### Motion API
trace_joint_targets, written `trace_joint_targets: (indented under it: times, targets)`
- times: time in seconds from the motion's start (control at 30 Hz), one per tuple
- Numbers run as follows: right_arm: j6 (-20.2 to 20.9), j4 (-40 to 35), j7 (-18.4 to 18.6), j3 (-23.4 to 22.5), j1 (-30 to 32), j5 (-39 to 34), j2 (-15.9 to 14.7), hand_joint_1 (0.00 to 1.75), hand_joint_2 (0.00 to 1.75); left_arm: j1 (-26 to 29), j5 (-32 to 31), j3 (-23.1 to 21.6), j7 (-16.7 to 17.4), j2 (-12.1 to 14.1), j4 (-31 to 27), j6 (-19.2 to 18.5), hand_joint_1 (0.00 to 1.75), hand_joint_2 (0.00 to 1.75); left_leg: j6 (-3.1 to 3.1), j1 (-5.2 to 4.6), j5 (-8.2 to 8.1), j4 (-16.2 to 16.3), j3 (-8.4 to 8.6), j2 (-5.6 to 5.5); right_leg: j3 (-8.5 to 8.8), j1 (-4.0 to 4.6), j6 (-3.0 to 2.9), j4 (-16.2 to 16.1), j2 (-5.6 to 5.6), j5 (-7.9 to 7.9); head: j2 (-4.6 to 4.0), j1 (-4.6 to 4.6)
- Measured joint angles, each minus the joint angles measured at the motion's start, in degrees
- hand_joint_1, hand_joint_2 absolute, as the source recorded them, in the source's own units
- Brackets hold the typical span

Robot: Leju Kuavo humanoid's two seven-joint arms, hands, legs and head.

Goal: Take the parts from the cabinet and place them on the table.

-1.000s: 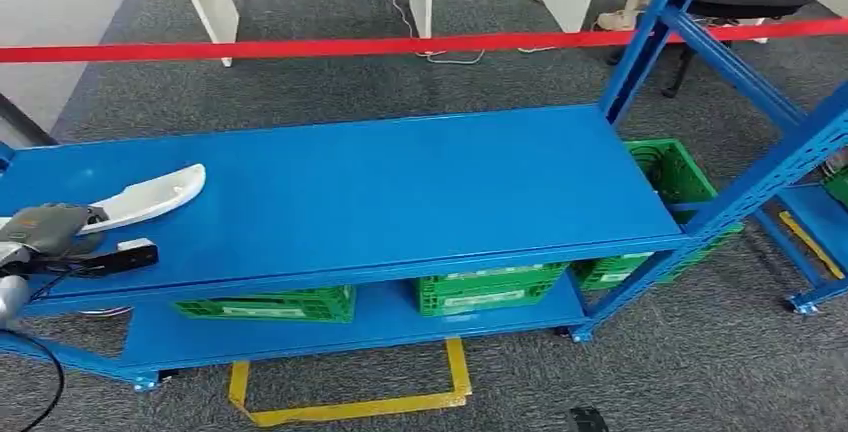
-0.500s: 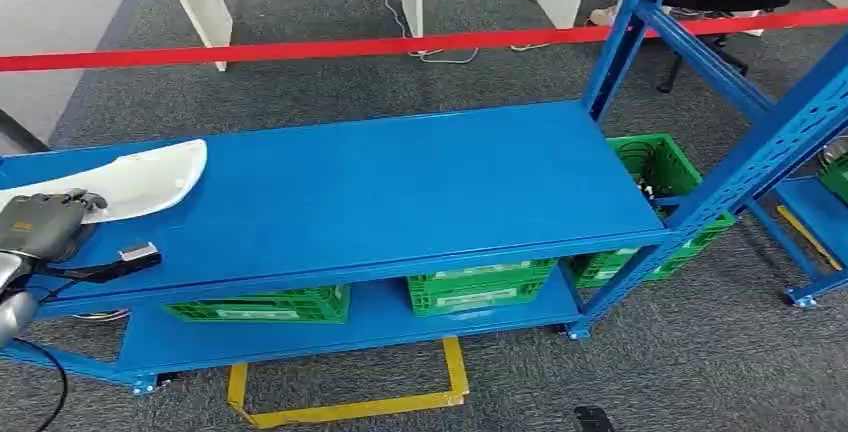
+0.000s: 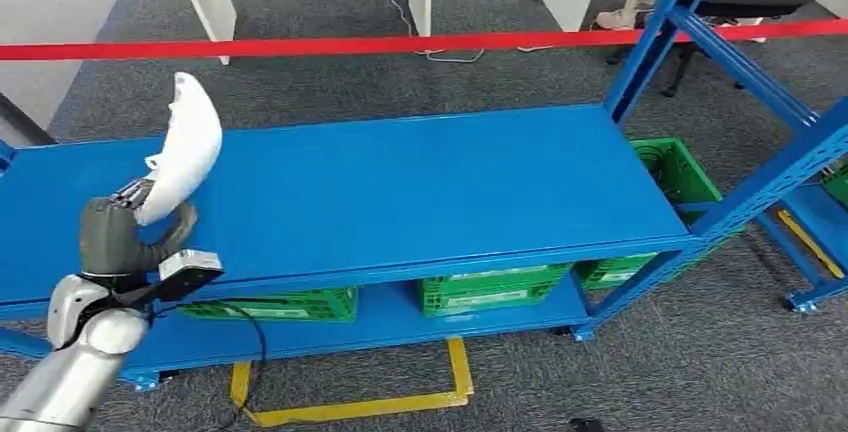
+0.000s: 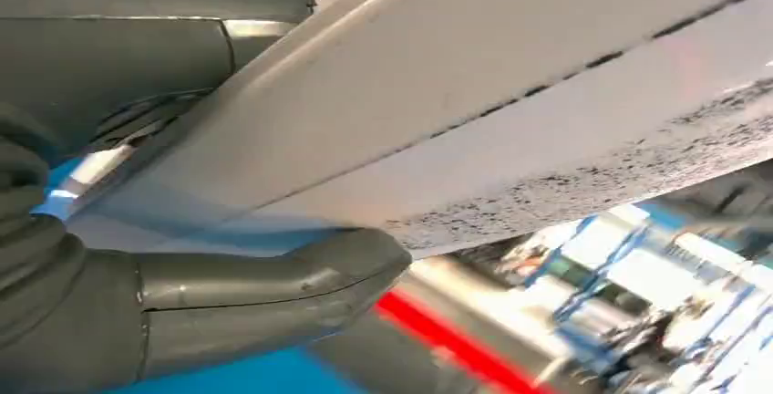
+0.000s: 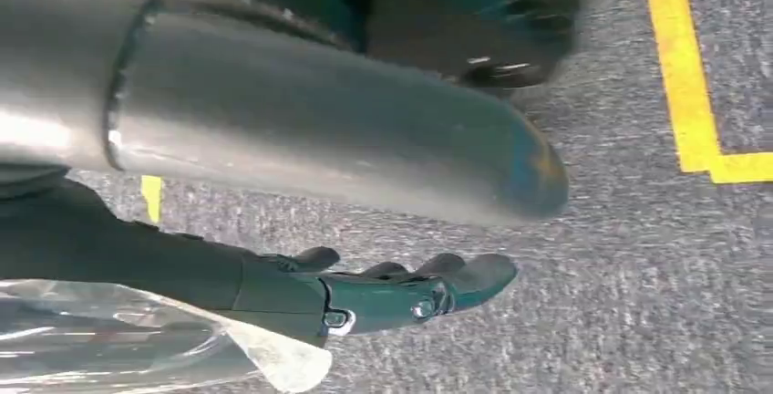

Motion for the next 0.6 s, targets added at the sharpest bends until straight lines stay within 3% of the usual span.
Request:
trace_joint_targets:
  times: [0.03, 0.13, 0.17, 0.2, 0.23, 0.3, 0.33, 0.37, 0.4, 0.43, 0.47, 0.5, 0.53, 0.6]
  targets:
    - [0.0, 0.0, 0.0, 0.0, -0.1, 0.0, 0.0, 0.0, 0.0, 0.5, 1.4, 0.1, -0.8, -0.8, -1.8, -0.1, 1.75, 1.75, -0.27, -0.47, 0.1, 0.4, -0.25, -0.03, 1.29, 0.1, 0.02, -1.0, 0.06, -0.34, 0.0, -0.05]
    - [-0.2, 0.2, 0.1, -0.3, 0.1, 0.4, 0.0, 0.0, 0.0, 3.0, 8.5, -0.1, -5.2, -3.7, -7.5, -2.4, 1.75, 1.75, -0.93, -0.24, 0.56, 0.2, -0.23, -0.04, 1.0, 0.19, -0.11, -0.6, 0.18, -0.18, 0.0, -0.13]
    - [-0.3, 0.2, 0.1, -0.3, 0.2, 0.6, 0.0, 0.0, 0.0, 3.5, 9.2, -0.5, -6.1, -4.5, -9.3, -2.7, 1.75, 1.75, -1.12, -0.42, 0.4, 0.3, -0.28, -0.17, 1.01, -0.16, -0.6, -1.1, -0.02, 0.14, 0.0, -0.13]
    - [-0.3, 0.2, 0.2, -0.4, 0.2, 0.7, 0.0, 0.0, 0.0, 4.0, 9.5, -1.0, -6.4, -5.2, -11.0, -2.9, 1.75, 1.75, -1.45, -0.29, -1.07, 1.1, -0.61, -0.1, 1.09, -0.33, -0.94, -1.3, -0.32, 0.45, 0.0, -0.17]
    - [-0.5, 0.2, 0.1, -0.4, 0.1, 0.7, 0.0, 0.0, 0.0, 4.4, 9.7, -1.4, -6.6, -5.8, -12.2, -3.0, 1.75, 1.75, -1.71, -0.22, -3.52, 3.9, -1.44, -0.06, 0.91, -0.34, -1.23, -1.3, -0.41, 0.62, 0.0, -0.35]
    - [-0.5, 0.2, 0.2, -0.5, -0.1, 0.8, 0.1, 0.0, 0.0, 5.6, 11.2, -2.5, -7.3, -6.6, -14.4, -3.5, 1.75, 1.75, -2.11, -0.03, -8.68, 13.2, -4.53, -0.06, 0.46, -0.26, -1.51, -1.3, -0.48, 0.93, 0.0, -0.35]
    - [-0.6, 0.2, 0.3, -0.5, -0.1, 0.9, 0.1, 0.0, 0.0, 6.3, 12.1, -3.1, -7.6, -7.1, -15.2, -3.8, 1.75, 1.75, -2.2, -0.03, -10.19, 16.8, -5.63, -0.06, 0.17, -0.23, -1.49, -1.3, -0.53, 1.13, 0.0, -0.35]
    - [-0.6, 0.2, 0.5, -0.5, 0.0, 0.9, 0.1, 0.0, 0.0, 6.9, 12.8, -3.8, -7.8, -7.7, -16.1, -4.0, 1.75, 1.75, -2.21, -0.03, -10.28, 17.8, -5.57, -0.06, -0.16, -0.21, -1.44, -1.2, -0.58, 1.36, 0.0, -0.35]
    - [-0.6, 0.2, 0.5, -0.6, 0.1, 1.0, 0.1, 0.0, 0.0, 7.4, 13.0, -4.5, -7.9, -8.0, -16.8, -4.0, 1.75, 1.75, -2.1, -0.03, -8.95, 15.8, -4.06, -0.06, -0.57, -0.18, -1.35, -1.1, -0.62, 1.65, 0.0, -0.35]
    - [-0.7, 0.2, 0.6, -0.8, 0.0, 1.0, 0.1, 0.0, 0.0, 7.7, 13.2, -4.9, -8.1, -8.4, -17.5, -4.0, 1.75, 1.75, -1.92, -0.04, -6.99, 11.7, -1.58, -0.06, -0.94, -0.16, -1.23, -1.0, -0.62, 1.91, 0.0, -0.33]
    - [-0.6, 0.2, 0.6, -0.9, 0.0, 1.0, 0.1, 0.0, 0.0, 8.0, 13.3, -5.5, -8.3, -8.7, -18.2, -4.1, 1.75, 1.75, -1.65, -0.07, -4.79, 5.8, 1.89, -0.06, -1.26, -0.16, -1.06, -0.9, -0.62, 2.16, 0.0, -0.37]
    - [-0.6, 0.2, 0.7, -0.9, -0.1, 1.1, 0.1, 0.0, 0.0, 8.1, 13.4, -6.1, -8.5, -8.9, -18.8, -4.1, 1.75, 1.75, -1.34, -0.1, -3.7, 0.8, 5.03, -0.06, -1.4, -0.16, -0.83, -0.8, -0.59, 2.43, 0.0, -0.37]
    - [-0.5, 0.2, 0.9, -0.9, 0.0, 1.1, 0.1, 0.0, 0.0, 8.2, 13.4, -6.6, -8.7, -9.1, -19.3, -4.2, 1.75, 1.75, -1.18, -0.46, -4.46, -1.1, 5.6, -0.05, -1.65, 0.2, -0.51, -0.7, -0.58, 2.65, 0.0, -0.33]
    - [-0.5, 0.2, 1.1, -1.0, 0.0, 1.2, 0.1, 0.0, 0.0, 9.2, 13.9, -7.7, -9.4, -9.7, -20.3, -4.2, 1.75, 1.75, -0.65, -0.75, -3.69, -0.8, 5.02, -0.1, -1.89, -0.16, 0.25, -0.7, -0.64, 3.31, 0.0, -0.28]
